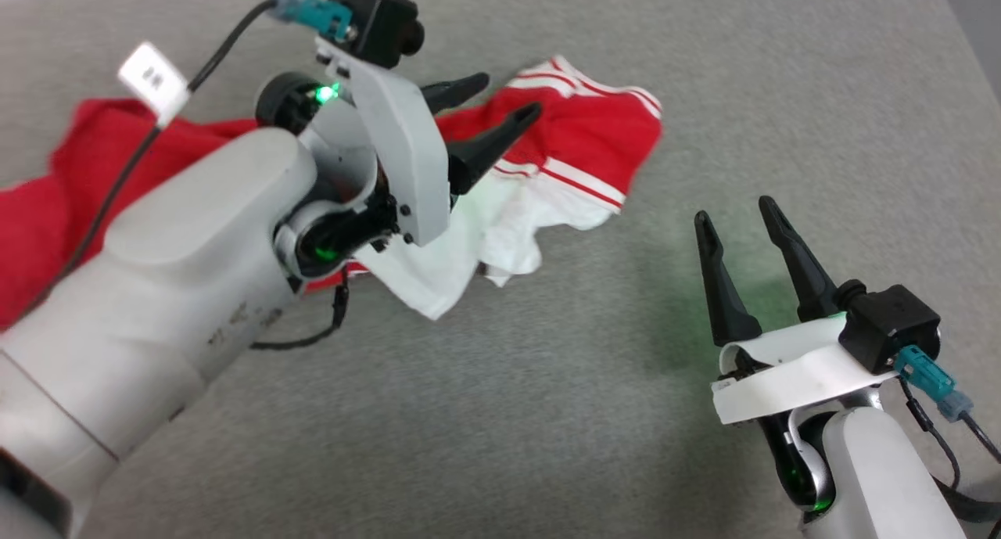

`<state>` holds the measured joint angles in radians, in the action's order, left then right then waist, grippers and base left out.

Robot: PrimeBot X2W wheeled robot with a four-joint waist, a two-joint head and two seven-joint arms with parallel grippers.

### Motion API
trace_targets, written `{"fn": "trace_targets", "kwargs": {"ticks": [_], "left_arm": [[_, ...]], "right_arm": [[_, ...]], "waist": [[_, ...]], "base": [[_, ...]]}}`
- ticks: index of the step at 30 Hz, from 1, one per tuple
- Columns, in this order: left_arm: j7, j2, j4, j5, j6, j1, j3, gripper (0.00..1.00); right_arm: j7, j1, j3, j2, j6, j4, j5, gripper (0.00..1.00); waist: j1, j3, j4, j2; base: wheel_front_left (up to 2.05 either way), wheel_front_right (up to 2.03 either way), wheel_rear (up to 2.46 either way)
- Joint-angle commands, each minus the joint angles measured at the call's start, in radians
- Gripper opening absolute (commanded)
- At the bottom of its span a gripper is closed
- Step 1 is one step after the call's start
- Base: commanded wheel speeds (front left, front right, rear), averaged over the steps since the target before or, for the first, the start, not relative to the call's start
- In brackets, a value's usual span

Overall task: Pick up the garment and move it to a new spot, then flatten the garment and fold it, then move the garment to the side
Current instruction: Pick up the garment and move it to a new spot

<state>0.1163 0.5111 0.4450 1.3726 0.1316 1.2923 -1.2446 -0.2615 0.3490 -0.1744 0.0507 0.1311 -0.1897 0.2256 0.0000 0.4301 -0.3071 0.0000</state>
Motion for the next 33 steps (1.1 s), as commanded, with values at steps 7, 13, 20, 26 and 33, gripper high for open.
{"fn": "trace_targets", "kwargs": {"ticks": [7, 13, 20, 26, 33], "left_arm": [[-0.193, 0.042, -0.036, 0.048, -0.003, -0.145, 0.016, 1.00], [-0.348, 0.075, -0.006, 0.090, -0.002, -0.336, 0.029, 1.00], [-0.381, 0.074, 0.044, 0.061, -0.002, -0.577, 0.155, 1.00], [-0.381, 0.079, 0.023, -0.070, -0.003, -0.793, 0.350, 1.00], [-0.381, 0.073, -0.050, -0.253, -0.050, -1.035, 0.630, 1.00]], "right_arm": [[-0.005, -0.029, 0.063, 0.001, -0.001, -0.058, -0.081, 1.00], [-0.005, -0.092, 0.141, 0.020, -0.001, -0.086, -0.113, 1.00], [0.029, -0.211, 0.242, 0.050, -0.001, -0.062, -0.100, 1.00], [0.059, -0.309, 0.310, 0.055, -0.001, -0.011, -0.088, 1.00], [0.086, -0.374, 0.345, 0.053, -0.001, 0.037, -0.087, 1.00]], "waist": [[0.0000, -0.171, 0.193, 0.0000], [0.0000, -0.250, 0.296, 0.0000], [0.0000, -0.313, 0.415, 0.0000], [0.0000, -0.349, 0.476, 0.0000], [0.0000, -0.379, 0.494, 0.0000]], "base": [[0.00, 0.00, 0.00], [0.00, 0.00, 0.00], [0.00, 0.00, 0.00], [0.00, 0.00, 0.00], [0.00, 0.00, 0.00]]}}
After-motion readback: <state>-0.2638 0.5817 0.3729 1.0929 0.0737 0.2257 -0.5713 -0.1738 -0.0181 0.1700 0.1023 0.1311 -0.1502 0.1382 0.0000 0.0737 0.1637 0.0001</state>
